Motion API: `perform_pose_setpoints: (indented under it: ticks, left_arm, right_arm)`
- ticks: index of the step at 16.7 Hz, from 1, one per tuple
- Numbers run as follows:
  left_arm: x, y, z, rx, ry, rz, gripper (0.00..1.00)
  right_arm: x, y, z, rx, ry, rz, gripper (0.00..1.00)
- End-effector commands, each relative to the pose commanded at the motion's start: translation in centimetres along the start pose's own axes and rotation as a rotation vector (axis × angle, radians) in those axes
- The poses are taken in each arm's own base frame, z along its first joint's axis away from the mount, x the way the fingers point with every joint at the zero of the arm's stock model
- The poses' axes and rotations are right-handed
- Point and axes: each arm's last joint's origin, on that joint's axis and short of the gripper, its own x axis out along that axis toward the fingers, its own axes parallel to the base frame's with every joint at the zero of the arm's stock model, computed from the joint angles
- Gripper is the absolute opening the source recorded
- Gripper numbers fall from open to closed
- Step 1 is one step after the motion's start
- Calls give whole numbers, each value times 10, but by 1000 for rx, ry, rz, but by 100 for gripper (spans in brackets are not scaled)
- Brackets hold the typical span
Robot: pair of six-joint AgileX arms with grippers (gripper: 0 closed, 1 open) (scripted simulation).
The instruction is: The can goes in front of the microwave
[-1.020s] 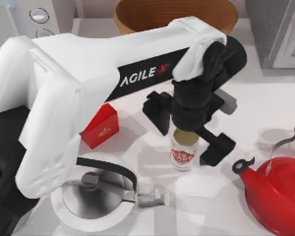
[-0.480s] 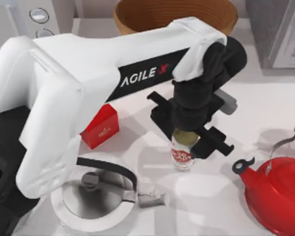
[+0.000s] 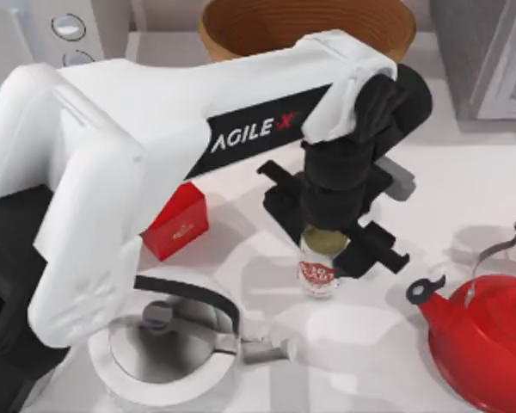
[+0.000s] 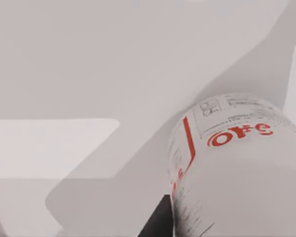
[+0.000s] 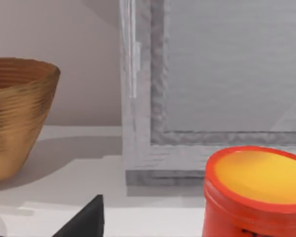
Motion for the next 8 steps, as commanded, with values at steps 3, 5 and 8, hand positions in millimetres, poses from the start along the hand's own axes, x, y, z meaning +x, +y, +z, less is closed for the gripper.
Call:
perform_pose_setpoints:
  ticks: [3, 5, 8]
  left_arm:
    - [0, 0, 0, 0, 0, 0, 0]
    - [0, 0, 0, 0, 0, 0, 0]
    - [-8, 1, 0, 2, 6, 1, 0]
  right_arm:
    - [0, 0, 0, 0, 0, 0, 100]
    - [0, 0, 0, 0, 0, 0, 100]
    - [0, 0, 0, 0, 0, 0, 100]
